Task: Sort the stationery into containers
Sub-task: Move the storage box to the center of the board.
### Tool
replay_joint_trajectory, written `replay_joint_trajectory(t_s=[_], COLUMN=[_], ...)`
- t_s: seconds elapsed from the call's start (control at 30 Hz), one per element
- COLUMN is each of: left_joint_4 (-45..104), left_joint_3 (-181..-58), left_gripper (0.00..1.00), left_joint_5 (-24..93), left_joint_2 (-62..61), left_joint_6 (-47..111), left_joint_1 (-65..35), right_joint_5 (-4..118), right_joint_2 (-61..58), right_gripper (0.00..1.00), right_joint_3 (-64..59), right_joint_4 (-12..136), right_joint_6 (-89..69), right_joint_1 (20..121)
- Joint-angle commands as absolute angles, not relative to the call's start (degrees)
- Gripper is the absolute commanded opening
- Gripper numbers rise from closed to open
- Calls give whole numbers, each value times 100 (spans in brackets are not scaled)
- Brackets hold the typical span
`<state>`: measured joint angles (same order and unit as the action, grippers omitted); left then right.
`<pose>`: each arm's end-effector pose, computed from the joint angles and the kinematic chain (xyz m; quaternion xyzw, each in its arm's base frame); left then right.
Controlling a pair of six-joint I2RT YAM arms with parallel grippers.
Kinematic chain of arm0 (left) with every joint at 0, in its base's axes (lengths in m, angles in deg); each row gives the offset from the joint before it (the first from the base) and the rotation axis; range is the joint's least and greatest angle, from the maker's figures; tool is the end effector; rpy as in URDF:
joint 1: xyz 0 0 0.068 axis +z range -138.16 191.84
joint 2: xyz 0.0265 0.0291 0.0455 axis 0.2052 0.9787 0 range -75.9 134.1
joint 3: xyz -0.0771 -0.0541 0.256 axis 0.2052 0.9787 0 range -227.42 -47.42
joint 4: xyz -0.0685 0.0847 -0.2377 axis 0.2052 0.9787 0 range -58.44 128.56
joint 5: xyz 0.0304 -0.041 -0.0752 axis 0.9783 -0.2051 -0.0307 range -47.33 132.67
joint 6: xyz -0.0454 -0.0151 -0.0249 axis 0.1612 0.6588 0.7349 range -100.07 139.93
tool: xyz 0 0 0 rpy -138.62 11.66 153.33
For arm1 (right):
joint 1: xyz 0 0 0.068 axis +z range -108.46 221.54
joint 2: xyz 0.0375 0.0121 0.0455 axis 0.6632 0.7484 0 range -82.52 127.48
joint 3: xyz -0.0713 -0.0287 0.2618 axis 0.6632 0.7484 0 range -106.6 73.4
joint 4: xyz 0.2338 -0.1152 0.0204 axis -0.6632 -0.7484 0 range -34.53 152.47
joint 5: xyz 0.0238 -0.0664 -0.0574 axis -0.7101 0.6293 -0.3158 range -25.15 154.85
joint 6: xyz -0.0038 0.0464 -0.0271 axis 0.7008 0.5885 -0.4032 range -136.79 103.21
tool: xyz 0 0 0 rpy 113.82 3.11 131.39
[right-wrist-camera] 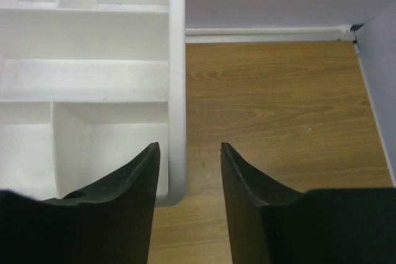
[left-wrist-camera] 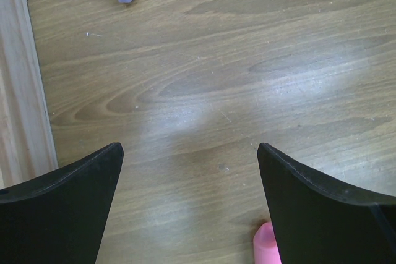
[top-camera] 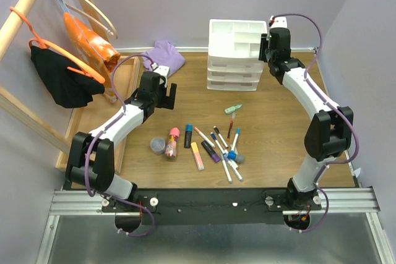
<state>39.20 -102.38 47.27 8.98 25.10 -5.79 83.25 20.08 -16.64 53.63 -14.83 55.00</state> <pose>0.3110 -0.0957 0.2394 0.0797 0.8930 -0.0520 0.4399 0.4210 0.0893 0.3372 0.0080 0.8204 -0.0563 0.5690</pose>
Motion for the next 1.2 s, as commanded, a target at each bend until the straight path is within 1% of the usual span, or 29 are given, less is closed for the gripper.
replay_joint_trajectory(t_s=[0.0, 0.03, 0.2, 0.23, 0.33, 0.43, 0.47, 0.53, 0.67, 0.77, 0.93, 1.17], left_joint_4=[4577, 4719, 5579, 6121, 7011, 7110, 7163, 7207, 7357, 7428, 7454, 7471], left_joint_3=[-10305, -10349, -10551, -10856, -11289, -11211, -11228, -11211, -11255, -11220, -11010, -10930], left_gripper=[99, 99, 99, 99, 99, 91, 87, 83, 68, 68, 75, 74], left_joint_5=[4645, 4724, 4839, 4830, 4541, 4085, 4013, 3969, 3881, 3574, 3327, 3494], left_joint_2=[602, 576, 478, 540, 847, 795, 908, 1006, 1243, 1375, 1410, 1656], left_joint_6=[2424, 2433, 2337, 2327, 2249, 2020, 2020, 1888, 1897, 2115, 2327, 2608], left_joint_1=[-574, -591, -705, -732, -776, -855, -881, -960, -996, -1031, -1461, -1540], right_joint_5=[8016, 7962, 7690, 7707, 7926, 7892, 7857, 7760, 7672, 7496, 7408, 7285], right_joint_2=[1391, 1267, 459, 257, -77, -245, -315, -368, -395, -518, -772, -913], right_gripper=[57, 60, 62, 62, 63, 64, 64, 64, 65, 66, 66, 66], right_joint_3=[-1923, -1906, -1345, -1239, -773, -553, -544, -578, -973, -974, -790, -658], right_joint_4=[4183, 3912, 3540, 3514, 3767, 3961, 3979, 3980, 3550, 3479, 3391, 3329], right_joint_6=[-1328, -1284, -1213, -1196, -1204, -1301, -1336, -1301, -1021, -871, -633, -545], right_joint_1=[5420, 5420, 5429, 5420, 5429, 5429, 5429, 5429, 5420, 5420, 5420, 5420])
